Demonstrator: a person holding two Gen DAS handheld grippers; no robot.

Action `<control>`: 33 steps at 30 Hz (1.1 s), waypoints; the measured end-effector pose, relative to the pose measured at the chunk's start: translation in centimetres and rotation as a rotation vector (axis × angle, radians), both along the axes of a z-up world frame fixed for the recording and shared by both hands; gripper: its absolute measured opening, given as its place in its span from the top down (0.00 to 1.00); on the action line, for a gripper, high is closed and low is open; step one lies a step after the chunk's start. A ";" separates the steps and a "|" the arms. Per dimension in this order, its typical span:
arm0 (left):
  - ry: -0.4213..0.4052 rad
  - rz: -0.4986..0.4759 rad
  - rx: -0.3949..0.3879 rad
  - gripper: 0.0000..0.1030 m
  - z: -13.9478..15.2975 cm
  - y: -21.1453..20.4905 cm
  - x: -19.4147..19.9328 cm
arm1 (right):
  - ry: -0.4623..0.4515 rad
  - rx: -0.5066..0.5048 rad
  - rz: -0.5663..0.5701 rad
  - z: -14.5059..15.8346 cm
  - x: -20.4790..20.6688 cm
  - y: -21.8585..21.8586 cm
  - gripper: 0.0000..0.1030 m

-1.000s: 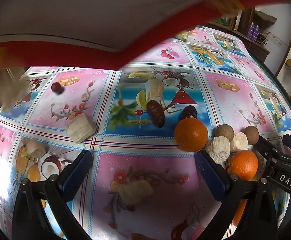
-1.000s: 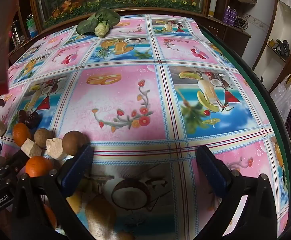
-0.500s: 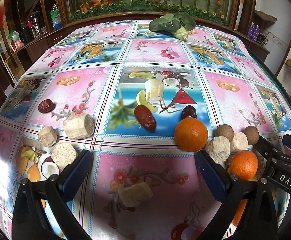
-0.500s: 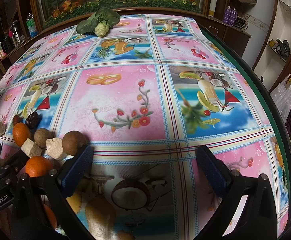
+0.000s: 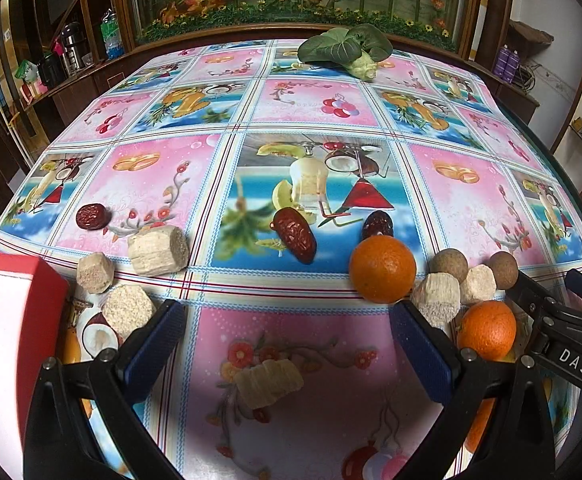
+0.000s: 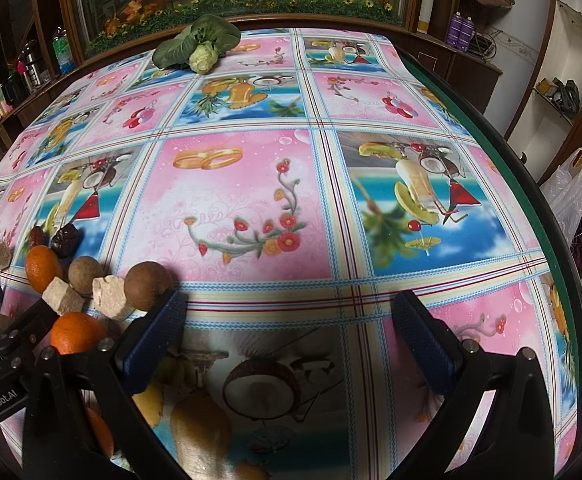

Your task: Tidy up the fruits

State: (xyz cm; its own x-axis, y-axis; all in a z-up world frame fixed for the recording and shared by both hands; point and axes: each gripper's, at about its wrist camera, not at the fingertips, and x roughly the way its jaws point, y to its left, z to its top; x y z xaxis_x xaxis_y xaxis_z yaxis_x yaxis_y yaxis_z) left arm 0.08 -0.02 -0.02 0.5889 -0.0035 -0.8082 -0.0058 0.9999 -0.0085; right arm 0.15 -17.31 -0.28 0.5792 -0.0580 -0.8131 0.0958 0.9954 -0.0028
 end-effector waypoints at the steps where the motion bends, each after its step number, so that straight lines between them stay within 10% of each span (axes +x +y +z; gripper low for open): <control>1: 0.000 0.000 0.000 0.01 0.0 0.0 0.0 | 0.000 0.000 0.000 0.0 0.0 0.0 0.00; 14: 0.000 0.000 0.000 0.01 0.0 0.0 0.0 | 0.041 -0.014 0.066 0.6 -0.8 -0.3 0.00; 21: 0.000 0.000 0.000 0.01 0.0 0.0 0.0 | -0.256 -0.203 0.077 5.2 -8.4 0.3 0.00; 26: 0.000 0.000 0.000 0.01 0.0 0.0 0.1 | -0.394 -0.060 0.066 7.4 -12.0 -0.1 0.00; 33: 0.000 0.011 -0.002 0.01 -0.1 -0.1 0.0 | -0.277 0.021 0.169 7.2 -11.4 2.7 0.00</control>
State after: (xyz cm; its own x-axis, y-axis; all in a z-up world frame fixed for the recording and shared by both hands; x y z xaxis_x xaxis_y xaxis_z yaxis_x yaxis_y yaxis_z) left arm 0.06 -0.07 -0.09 0.5889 0.0013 -0.8082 -0.0171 0.9998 -0.0108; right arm -11.24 -14.59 6.94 0.7789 0.0726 -0.6229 -0.0763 0.9969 0.0208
